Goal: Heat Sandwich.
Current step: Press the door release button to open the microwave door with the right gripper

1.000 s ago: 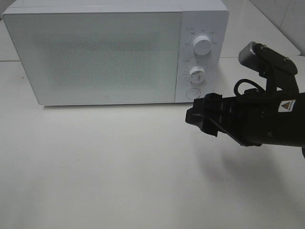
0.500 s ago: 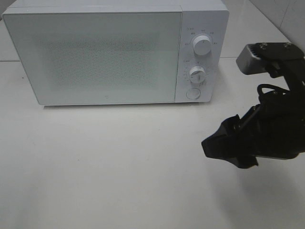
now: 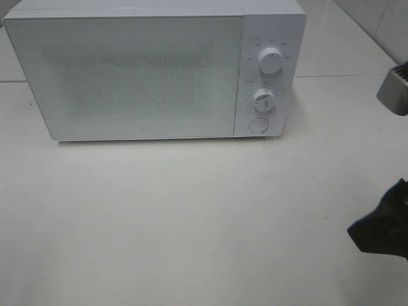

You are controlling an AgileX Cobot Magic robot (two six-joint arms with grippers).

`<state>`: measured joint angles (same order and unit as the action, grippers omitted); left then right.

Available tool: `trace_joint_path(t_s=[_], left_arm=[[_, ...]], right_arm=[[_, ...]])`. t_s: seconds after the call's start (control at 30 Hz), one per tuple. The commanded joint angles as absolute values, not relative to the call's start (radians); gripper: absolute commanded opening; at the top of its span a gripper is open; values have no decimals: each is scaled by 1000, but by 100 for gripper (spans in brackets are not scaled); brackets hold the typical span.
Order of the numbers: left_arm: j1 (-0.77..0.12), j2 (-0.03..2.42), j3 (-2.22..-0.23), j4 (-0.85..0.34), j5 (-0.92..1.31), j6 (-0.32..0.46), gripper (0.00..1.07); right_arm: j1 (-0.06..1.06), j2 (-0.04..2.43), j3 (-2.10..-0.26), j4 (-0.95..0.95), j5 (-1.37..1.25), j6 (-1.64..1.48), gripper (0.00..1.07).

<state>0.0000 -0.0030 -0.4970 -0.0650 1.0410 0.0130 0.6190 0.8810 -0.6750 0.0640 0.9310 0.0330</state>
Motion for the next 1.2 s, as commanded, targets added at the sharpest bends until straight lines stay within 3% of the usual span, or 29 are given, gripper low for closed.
trace_joint_path(t_s=[0.03,0.5,0.8,1.2], left_arm=[[0,-30,-494,-68,1035,13,97],[0,-30,-494,-68,1035,13,97],[0,-30,-494,-68,1035,13,97],[0,-30,-494,-68,1035,13,97]], right_arm=[[616,831,-680,57,986,18,70],[590,448,-608,42,1029,27,70],[344,228,-541,39,1016,39,70],[203,99,-516,19,1024,43,70]])
